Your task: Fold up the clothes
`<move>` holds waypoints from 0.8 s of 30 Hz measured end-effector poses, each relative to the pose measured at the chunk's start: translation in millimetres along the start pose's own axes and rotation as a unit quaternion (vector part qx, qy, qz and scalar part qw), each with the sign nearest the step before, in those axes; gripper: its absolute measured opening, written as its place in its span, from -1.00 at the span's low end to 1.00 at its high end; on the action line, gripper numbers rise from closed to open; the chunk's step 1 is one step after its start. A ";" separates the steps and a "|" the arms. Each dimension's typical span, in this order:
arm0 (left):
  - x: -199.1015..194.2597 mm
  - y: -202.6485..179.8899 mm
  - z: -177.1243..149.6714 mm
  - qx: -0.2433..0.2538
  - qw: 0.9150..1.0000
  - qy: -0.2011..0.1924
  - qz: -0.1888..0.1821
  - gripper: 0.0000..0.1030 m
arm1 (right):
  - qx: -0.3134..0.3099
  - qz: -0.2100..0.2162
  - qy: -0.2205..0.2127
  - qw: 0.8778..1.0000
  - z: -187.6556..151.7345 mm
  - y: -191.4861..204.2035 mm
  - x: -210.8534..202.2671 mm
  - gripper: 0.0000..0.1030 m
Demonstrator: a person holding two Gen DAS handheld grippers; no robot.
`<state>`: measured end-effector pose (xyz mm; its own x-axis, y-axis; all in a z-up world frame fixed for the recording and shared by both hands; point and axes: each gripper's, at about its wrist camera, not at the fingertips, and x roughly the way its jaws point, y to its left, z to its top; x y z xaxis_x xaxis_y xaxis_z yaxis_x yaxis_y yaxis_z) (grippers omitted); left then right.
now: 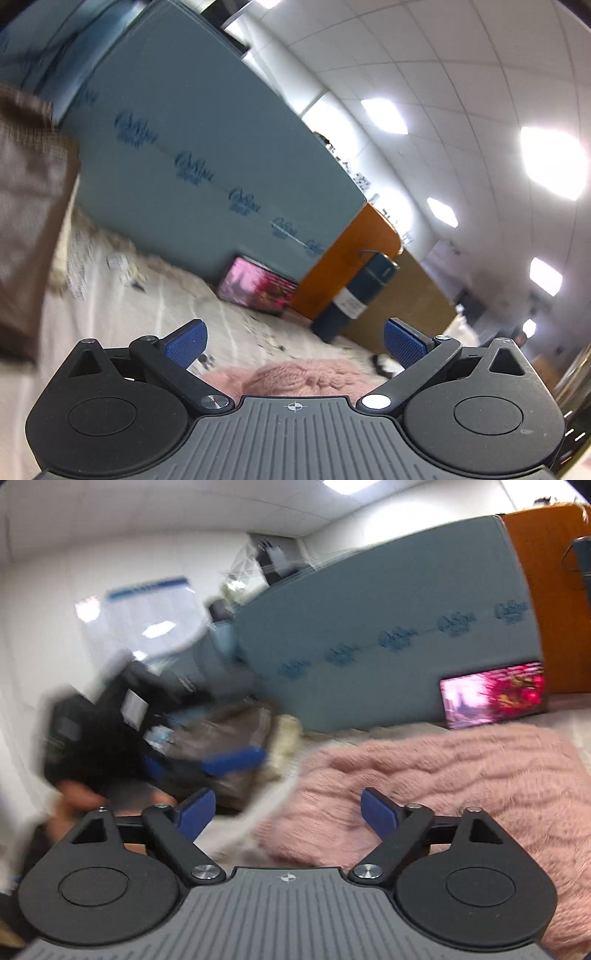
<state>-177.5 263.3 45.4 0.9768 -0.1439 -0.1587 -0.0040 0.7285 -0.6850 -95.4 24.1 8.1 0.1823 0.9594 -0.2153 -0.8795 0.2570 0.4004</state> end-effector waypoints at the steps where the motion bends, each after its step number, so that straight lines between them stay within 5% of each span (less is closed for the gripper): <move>1: 1.7 2.2 0.2 -0.019 1.000 0.009 -0.012 0.99 | 0.008 0.017 -0.020 1.000 4.0 -4.0 -13.7 0.79; 3: 5.5 5.6 0.2 -0.055 0.998 0.032 -0.031 0.99 | 0.027 0.027 -0.062 0.997 11.0 -12.9 -38.2 0.97; 6: 14.5 2.1 -4.0 -0.069 0.995 0.069 -0.026 0.99 | 0.054 0.004 -0.093 0.994 15.2 -29.1 -63.7 0.97; 13: 33.7 -12.2 -19.3 -0.019 0.993 0.114 0.005 0.96 | 0.172 -0.003 -0.073 0.982 -1.1 -78.3 -63.7 0.97; 15: 41.4 -16.0 -26.1 0.007 0.992 0.119 0.027 0.77 | 0.190 -0.002 -0.068 0.979 -3.0 -85.4 -61.8 0.97; 17: 48.9 -21.7 -34.0 0.051 0.990 0.124 0.054 0.06 | 0.196 -0.002 -0.067 0.978 -6.2 -88.1 -63.3 0.97; 19: 53.5 -28.6 -41.1 0.097 0.985 0.120 0.073 -0.37 | 0.197 0.001 -0.069 0.978 -6.7 -88.4 -64.7 0.97; 21: 50.0 -35.3 -43.4 0.128 0.984 0.101 0.072 -0.58 | 0.198 0.003 -0.074 0.977 -6.8 -88.5 -65.6 0.97; 24: 33.5 -46.3 -35.4 0.166 0.983 0.053 0.062 -0.61 | 0.195 0.021 -0.094 0.976 -6.1 -87.6 -70.5 0.97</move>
<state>-152.2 201.1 46.6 0.9454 -0.0963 -0.3113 -0.0345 0.9204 -0.3894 -33.9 -66.8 -17.2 0.2597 0.9649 -0.0401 -0.6597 0.2075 0.7223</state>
